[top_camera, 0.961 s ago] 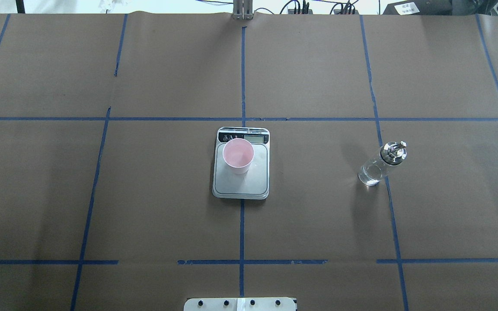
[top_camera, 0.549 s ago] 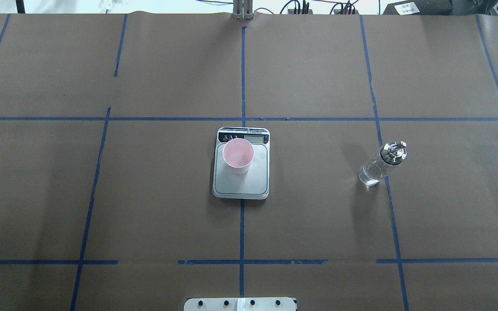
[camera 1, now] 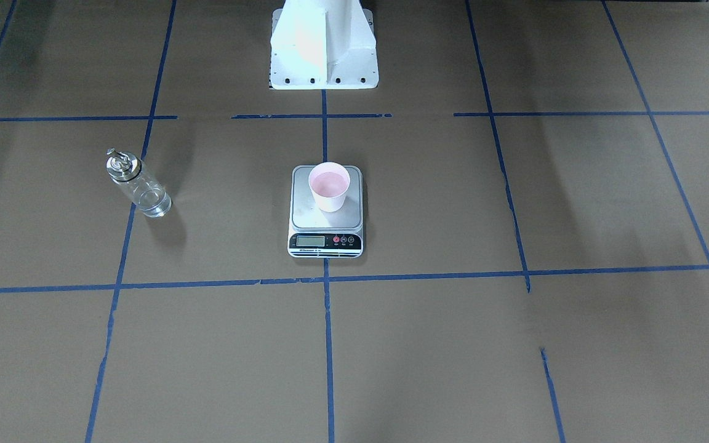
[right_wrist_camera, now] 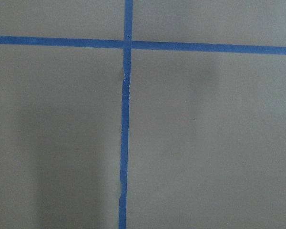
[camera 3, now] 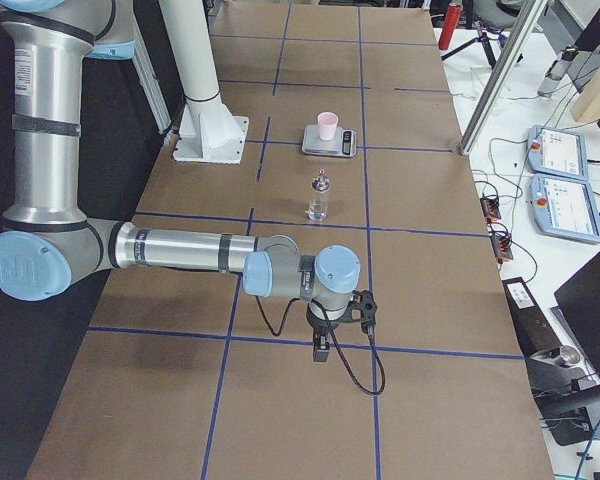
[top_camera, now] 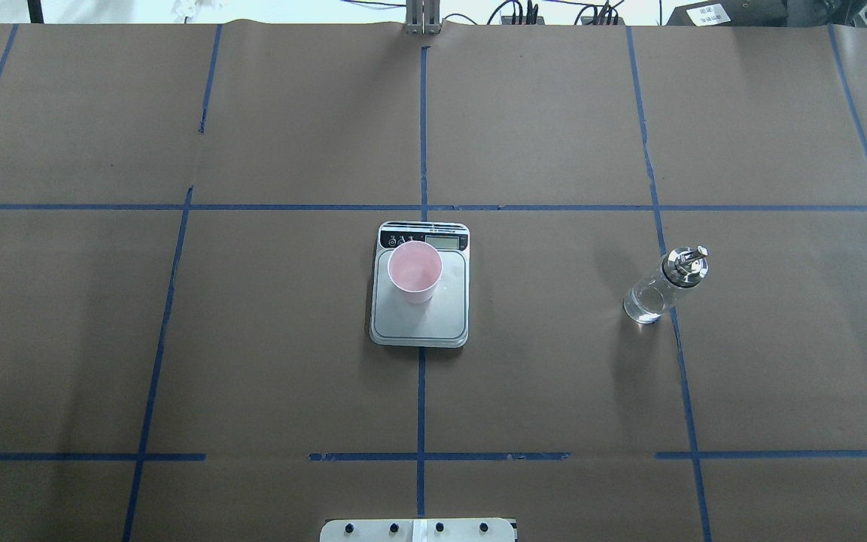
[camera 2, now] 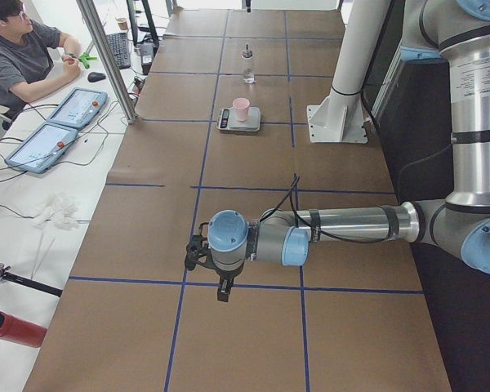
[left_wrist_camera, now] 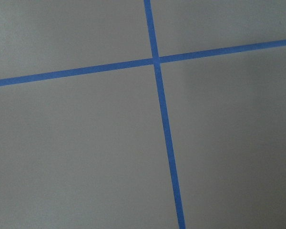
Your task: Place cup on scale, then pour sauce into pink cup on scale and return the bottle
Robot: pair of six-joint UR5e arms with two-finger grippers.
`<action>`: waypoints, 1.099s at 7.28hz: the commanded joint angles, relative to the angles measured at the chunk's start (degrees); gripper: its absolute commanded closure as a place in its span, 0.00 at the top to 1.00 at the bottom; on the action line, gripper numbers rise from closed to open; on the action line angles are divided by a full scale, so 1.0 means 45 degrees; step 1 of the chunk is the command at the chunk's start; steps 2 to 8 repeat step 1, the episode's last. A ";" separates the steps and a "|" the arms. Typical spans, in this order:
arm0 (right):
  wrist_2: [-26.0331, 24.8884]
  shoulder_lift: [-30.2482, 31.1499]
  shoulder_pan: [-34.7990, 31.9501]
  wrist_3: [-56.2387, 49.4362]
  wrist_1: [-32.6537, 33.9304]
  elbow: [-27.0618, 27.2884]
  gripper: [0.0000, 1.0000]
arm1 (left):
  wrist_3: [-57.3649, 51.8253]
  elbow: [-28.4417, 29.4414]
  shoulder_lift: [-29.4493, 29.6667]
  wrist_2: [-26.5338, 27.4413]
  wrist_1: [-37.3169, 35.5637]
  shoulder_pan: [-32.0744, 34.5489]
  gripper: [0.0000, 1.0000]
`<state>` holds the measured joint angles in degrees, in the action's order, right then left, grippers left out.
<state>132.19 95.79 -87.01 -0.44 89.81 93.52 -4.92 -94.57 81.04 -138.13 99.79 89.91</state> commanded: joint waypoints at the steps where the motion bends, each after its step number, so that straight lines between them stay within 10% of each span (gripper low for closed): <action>1: 0.0000 0.0003 0.0000 0.0000 0.0002 0.0000 1.00 | 0.0000 0.0000 0.0000 0.0011 -0.0007 0.0000 1.00; 8: 0.0000 0.0003 0.0000 0.0000 0.0002 0.0000 1.00 | 0.0000 0.0000 0.0000 0.0011 -0.0007 0.0000 1.00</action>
